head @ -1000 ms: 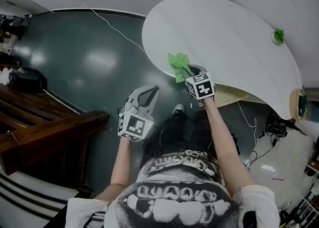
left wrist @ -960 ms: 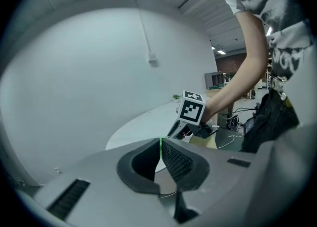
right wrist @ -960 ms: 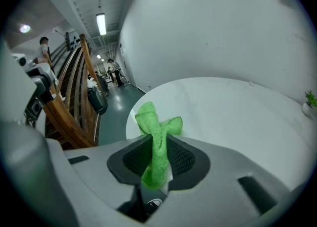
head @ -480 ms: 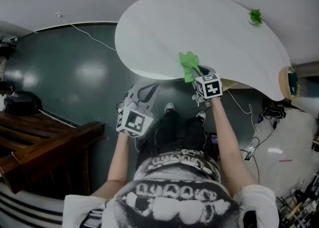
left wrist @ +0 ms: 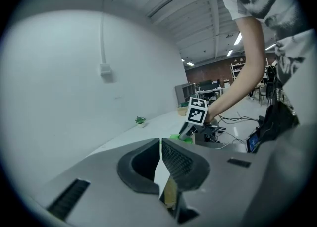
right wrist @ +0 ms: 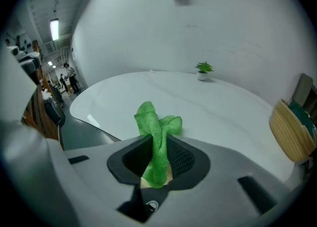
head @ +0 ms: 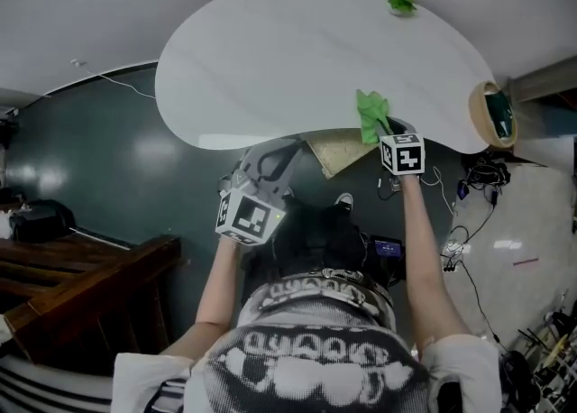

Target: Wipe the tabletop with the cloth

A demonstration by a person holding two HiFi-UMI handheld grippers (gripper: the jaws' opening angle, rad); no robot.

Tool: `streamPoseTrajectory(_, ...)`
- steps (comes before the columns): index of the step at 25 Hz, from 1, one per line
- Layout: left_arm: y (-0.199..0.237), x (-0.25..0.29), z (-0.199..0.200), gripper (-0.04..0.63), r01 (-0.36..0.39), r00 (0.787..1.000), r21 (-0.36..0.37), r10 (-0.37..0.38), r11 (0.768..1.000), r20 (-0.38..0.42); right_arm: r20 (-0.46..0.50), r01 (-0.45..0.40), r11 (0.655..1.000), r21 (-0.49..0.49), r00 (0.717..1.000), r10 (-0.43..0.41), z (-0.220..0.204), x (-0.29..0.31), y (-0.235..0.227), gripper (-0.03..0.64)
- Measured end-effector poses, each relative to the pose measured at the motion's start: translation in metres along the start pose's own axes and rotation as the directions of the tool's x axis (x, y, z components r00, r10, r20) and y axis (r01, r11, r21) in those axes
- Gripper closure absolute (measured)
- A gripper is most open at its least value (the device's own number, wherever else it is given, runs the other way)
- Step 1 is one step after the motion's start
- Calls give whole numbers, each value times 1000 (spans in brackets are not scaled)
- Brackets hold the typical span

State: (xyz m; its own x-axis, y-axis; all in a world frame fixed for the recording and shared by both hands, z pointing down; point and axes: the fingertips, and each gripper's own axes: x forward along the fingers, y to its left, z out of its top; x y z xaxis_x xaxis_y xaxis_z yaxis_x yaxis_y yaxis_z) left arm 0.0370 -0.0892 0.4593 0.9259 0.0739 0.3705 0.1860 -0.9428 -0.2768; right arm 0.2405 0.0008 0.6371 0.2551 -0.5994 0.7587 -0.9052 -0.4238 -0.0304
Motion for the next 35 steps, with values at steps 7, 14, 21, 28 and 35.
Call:
streamPoseTrajectory(7,-61,67,44,583,64,998,31,-65,997,12,-12,98,992,85,995,-97,-53,-47,-121,531)
streamPoseTrajectory(14,-113,115,72,583,112,994,59,-113,992,15,-31,158,977,145,987,-155,-105,-81,-201,531)
streamPoseTrajectory(21,-147,134,89,583,144,989,84,-146,986,14,-36,207,958,199,978,-204,-142,-111,-245,531)
streamPoseTrajectory(28,-168,139,97,583,166,986,95,-167,982,5,-27,213,951,223,977,-213,-158,-123,-258,531)
streamPoseTrajectory(35,-173,130,92,583,173,985,97,-173,980,-16,6,204,949,242,977,-211,-156,-125,-251,531)
